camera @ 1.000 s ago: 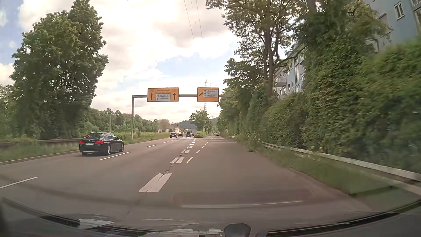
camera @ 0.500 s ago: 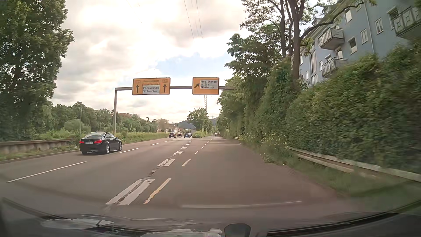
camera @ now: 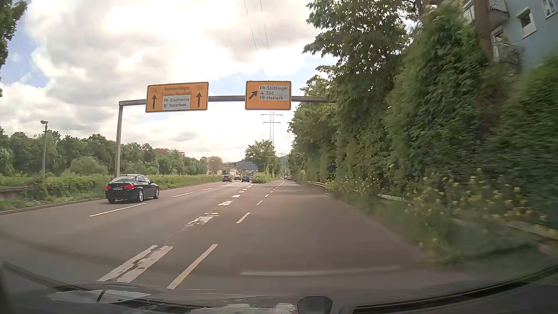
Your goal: Follow the waypoints while adhering to traffic rules and regulations
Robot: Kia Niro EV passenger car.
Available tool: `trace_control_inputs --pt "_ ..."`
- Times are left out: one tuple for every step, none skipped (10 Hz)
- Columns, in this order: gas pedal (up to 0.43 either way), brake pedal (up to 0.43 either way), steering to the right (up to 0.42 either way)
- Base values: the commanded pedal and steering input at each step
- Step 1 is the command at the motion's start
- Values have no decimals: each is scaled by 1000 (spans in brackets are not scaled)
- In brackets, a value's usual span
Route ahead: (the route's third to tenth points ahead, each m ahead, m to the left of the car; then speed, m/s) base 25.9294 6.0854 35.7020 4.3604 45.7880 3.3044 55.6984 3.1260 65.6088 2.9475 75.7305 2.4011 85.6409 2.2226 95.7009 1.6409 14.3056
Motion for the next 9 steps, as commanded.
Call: trace_control_inputs --pt "87 0 2" --pt "87 0 2" --pt "87 0 2" --pt "87 0 2" --pt "87 0 2" --pt "87 0 2" --pt "87 0 2" --pt "87 0 2" --pt "87 0 2"
